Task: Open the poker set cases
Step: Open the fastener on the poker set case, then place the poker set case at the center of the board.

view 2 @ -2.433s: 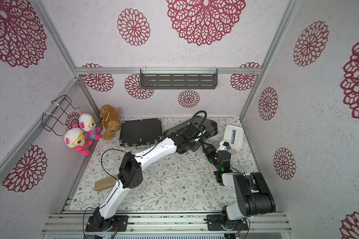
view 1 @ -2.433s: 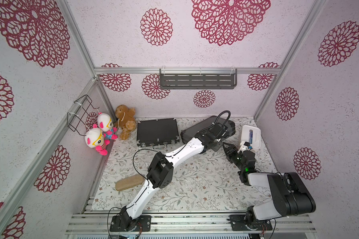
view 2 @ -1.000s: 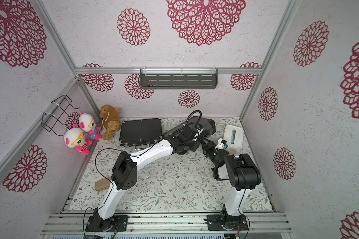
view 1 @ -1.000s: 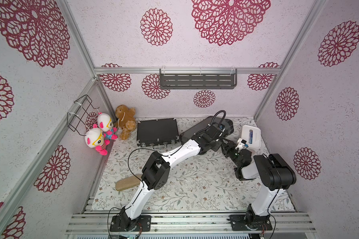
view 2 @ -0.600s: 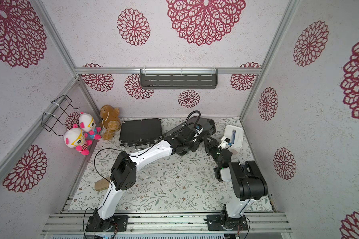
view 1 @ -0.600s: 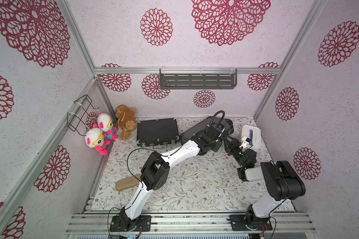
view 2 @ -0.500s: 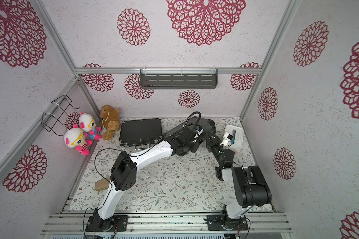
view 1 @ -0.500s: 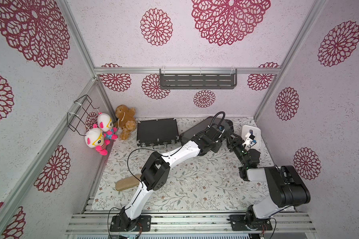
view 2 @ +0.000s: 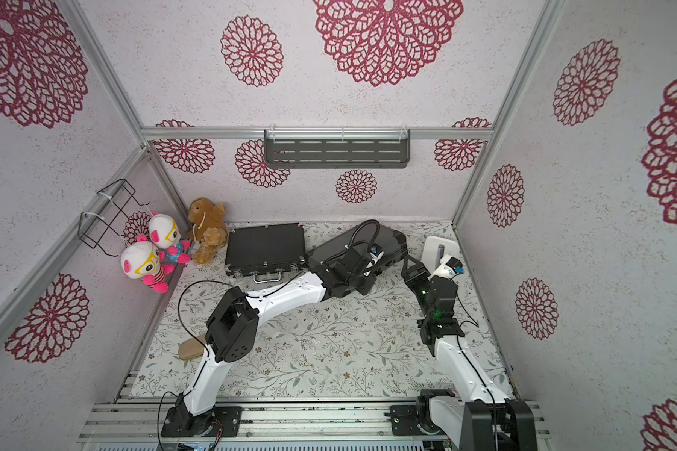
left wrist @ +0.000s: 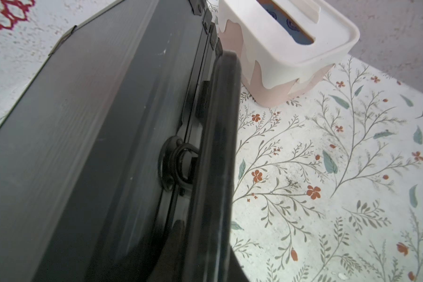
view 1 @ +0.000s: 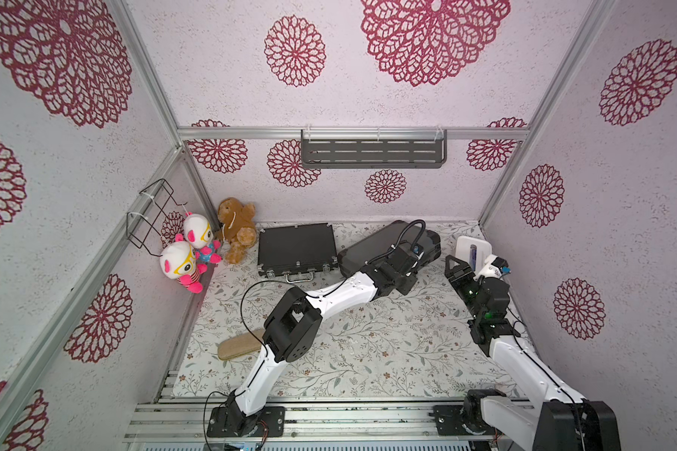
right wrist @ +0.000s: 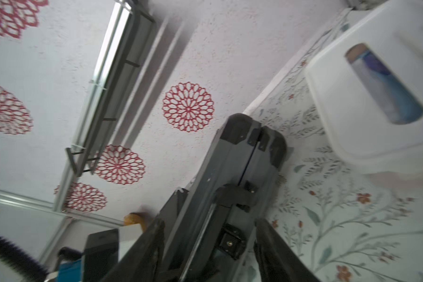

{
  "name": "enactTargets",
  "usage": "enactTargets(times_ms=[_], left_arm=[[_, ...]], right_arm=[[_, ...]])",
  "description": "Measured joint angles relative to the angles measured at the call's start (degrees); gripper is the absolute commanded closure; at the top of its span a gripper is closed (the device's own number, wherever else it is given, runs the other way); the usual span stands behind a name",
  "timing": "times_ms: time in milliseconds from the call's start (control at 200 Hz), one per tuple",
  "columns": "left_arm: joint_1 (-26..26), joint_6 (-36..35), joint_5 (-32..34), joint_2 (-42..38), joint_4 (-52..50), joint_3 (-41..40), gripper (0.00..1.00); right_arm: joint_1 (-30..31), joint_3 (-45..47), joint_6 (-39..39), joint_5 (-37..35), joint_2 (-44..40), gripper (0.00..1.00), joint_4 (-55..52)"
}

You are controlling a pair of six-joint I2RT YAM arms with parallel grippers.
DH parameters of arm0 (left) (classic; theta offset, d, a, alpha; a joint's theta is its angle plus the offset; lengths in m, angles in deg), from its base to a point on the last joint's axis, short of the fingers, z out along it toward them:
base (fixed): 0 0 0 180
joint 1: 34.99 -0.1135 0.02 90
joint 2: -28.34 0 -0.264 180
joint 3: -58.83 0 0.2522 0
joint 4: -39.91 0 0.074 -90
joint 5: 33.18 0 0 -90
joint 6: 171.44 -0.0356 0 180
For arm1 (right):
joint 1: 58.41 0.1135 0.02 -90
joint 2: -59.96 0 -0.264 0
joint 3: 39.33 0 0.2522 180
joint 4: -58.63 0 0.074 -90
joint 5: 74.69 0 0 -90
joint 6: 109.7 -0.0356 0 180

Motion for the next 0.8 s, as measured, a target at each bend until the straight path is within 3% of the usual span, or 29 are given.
enactTargets(times_ms=[165,440,801], left_arm=[[2.23,-5.03,3.8,0.02,3.13,-3.76,1.0],[4.7,-13.53,8.13,0.02,11.32,-15.32,1.0],[6.91,-18.78,14.86,0.81,15.17,-16.46,1.0]], right_arm=[[-0.26,5.03,7.21,-1.11,1.2,0.21,-4.44],[-0.2,12.15,11.19,-4.7,5.27,0.21,-3.23],[0.04,16.87,11.89,-9.27,3.67,0.21,3.8]])
